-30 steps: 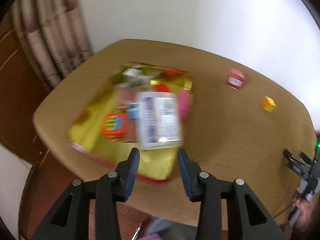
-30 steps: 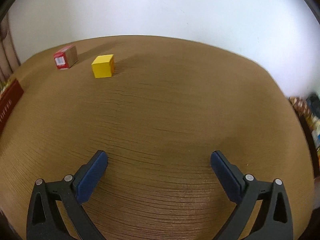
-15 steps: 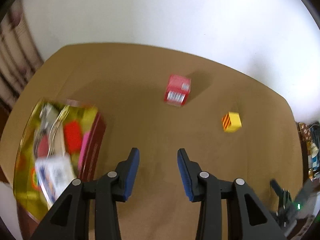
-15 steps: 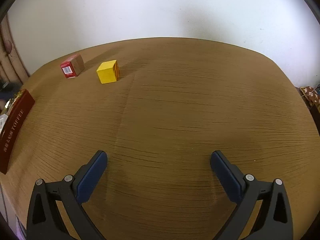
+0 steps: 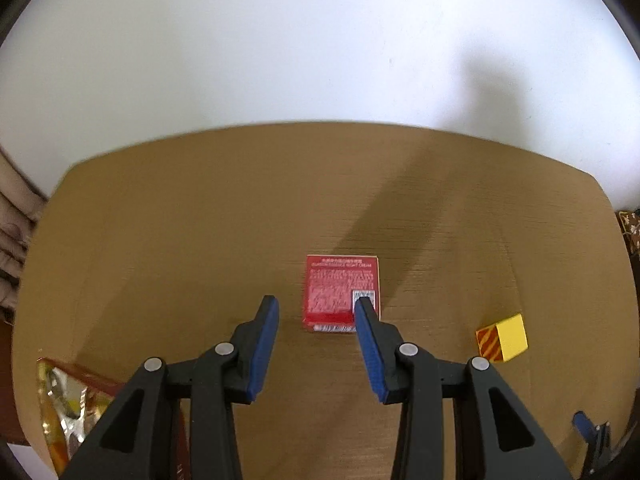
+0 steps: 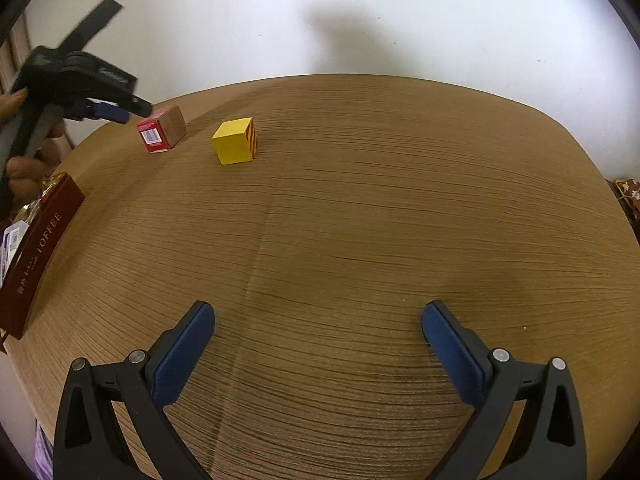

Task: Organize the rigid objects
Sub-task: 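Move the left tool to the red night-cream box and close on it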

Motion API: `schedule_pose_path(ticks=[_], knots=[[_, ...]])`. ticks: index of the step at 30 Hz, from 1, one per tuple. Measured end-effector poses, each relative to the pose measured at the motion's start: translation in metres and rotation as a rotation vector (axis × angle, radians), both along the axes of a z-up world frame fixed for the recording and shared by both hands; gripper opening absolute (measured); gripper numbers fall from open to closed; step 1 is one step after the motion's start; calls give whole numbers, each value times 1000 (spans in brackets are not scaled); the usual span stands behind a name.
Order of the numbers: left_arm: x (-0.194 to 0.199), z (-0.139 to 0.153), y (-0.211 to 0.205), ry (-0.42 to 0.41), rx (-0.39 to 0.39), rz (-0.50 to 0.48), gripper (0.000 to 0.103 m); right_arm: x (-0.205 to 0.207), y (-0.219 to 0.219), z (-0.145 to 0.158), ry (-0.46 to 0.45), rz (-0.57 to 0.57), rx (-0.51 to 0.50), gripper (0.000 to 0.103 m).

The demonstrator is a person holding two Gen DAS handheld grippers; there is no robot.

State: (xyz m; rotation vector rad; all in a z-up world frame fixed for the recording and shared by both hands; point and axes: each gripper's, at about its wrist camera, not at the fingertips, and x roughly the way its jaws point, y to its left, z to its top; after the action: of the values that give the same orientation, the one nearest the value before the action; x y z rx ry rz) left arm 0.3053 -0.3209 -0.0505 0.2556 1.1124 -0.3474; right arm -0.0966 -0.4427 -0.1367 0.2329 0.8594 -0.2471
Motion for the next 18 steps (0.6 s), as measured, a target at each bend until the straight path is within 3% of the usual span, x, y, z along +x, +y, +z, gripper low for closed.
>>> schedule_pose_path(ticks=[7,12,18], knots=[[21,-6,-14,18,-19,-12,43,0,2,1,-2,3,3,103],[29,-9,-21,21,-21,-13,52,0,2,1,-3,1,3,103],[20,-4,-8,33,-64,-10,53,5,5,1,-3,1,4,103]])
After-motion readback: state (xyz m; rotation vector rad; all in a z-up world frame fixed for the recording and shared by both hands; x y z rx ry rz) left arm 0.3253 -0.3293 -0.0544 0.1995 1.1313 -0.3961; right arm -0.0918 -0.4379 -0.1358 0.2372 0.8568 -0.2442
